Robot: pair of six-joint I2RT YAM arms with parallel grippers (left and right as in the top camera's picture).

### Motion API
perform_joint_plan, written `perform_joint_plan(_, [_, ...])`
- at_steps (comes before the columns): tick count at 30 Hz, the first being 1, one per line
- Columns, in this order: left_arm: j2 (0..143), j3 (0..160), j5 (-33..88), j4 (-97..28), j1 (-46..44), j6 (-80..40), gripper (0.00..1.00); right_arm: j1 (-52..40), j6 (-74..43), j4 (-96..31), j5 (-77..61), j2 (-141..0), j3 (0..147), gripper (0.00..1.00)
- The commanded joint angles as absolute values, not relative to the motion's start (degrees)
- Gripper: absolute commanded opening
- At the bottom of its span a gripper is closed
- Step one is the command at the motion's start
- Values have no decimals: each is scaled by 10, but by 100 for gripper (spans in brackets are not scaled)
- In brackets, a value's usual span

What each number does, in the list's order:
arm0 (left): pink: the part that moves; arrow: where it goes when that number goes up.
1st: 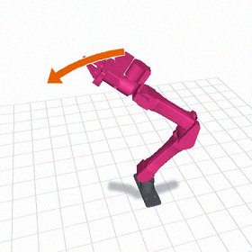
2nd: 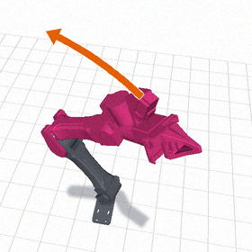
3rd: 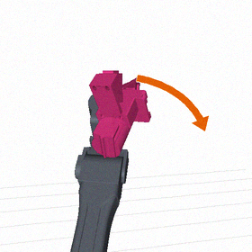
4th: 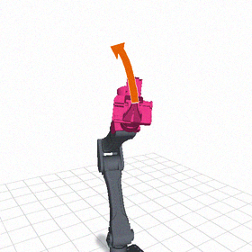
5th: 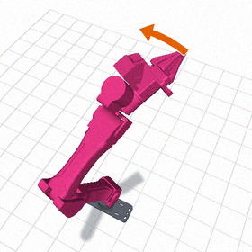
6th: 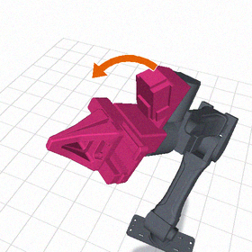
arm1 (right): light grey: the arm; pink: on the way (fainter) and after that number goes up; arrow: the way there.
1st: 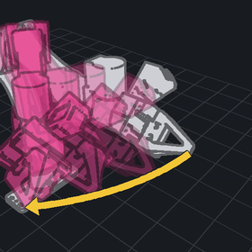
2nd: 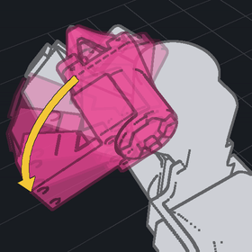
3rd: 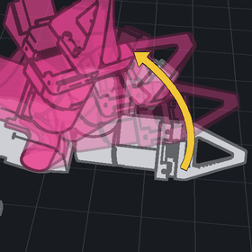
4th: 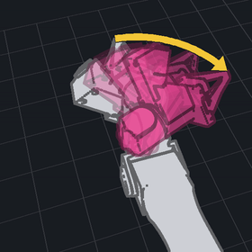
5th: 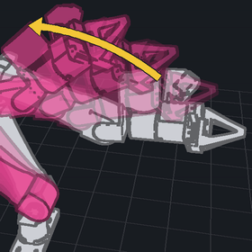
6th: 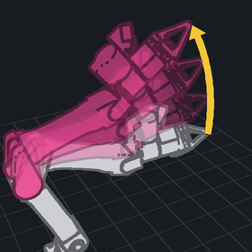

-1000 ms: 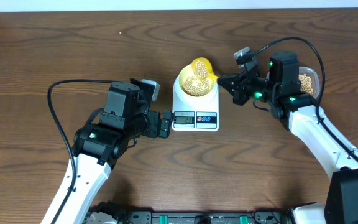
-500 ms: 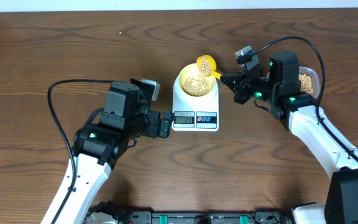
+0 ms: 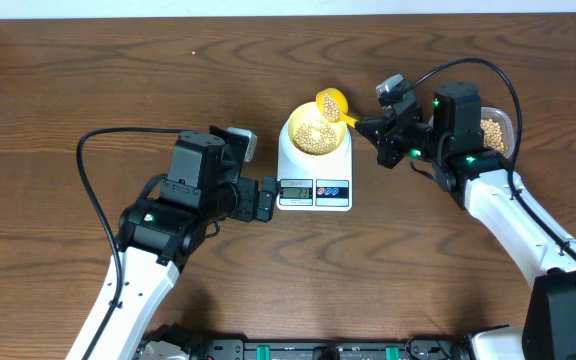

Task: Scoop item into bowl and weigh 50g on scale
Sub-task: 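Tilt the scoop with the right gripper to pour soybeans into the bowl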

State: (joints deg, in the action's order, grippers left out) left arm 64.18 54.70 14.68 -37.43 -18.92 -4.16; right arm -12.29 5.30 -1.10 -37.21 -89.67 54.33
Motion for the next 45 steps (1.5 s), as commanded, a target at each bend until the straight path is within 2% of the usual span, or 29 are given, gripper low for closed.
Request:
perform_joint_plan(1, [640,545,143,-374,-190,-32,98,-129,65,-10,-370,-900,542,1])
perform_joint_plan(14, [640,545,143,-374,-190,-32,98,-152,113,-11,-348,-900,542,1])
perform_joint_plan(45, [640,545,143,-374,-190,-32,98,-156,66,-11,-342,-900,542,1])
